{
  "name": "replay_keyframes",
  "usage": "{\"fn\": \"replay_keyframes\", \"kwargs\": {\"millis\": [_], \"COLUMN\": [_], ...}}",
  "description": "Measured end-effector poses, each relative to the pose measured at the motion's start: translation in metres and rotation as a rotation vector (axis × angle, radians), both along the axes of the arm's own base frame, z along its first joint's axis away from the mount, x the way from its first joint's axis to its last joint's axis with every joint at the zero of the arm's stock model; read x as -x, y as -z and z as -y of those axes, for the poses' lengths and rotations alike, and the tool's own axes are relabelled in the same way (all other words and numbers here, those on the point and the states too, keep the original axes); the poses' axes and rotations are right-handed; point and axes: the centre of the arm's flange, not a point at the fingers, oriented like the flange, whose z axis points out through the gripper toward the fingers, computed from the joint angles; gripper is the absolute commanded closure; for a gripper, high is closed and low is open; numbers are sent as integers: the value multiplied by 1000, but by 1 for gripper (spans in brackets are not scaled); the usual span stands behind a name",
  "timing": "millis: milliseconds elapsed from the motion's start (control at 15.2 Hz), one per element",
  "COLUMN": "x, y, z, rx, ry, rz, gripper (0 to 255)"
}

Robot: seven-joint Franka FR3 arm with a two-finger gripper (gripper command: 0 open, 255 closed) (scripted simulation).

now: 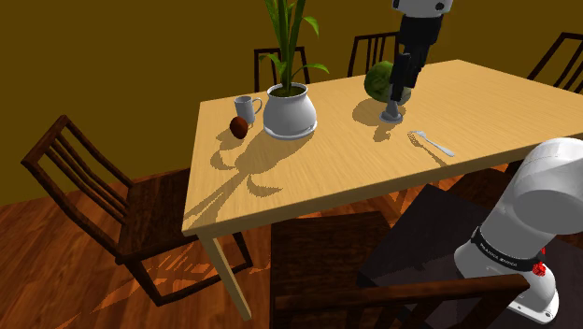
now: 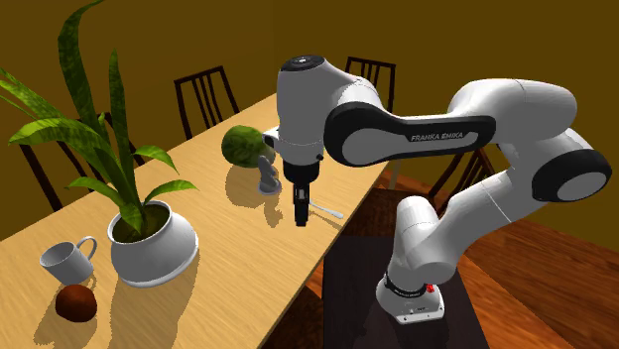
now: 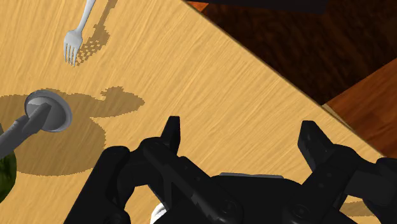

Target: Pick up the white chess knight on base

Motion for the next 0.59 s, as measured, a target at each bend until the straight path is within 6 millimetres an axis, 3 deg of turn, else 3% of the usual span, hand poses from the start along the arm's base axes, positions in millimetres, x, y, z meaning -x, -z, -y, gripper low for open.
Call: {"fn": "replay_keyframes", "kwargs": {"millis": [132, 264, 594], "x": [-4, -20, -52], "y": [2, 6, 20], "z": [4, 17, 69], "rx": [0, 1, 6], "ry": [8, 33, 111], "rz": [0, 1, 5], "gripper": [0, 0, 0]}}
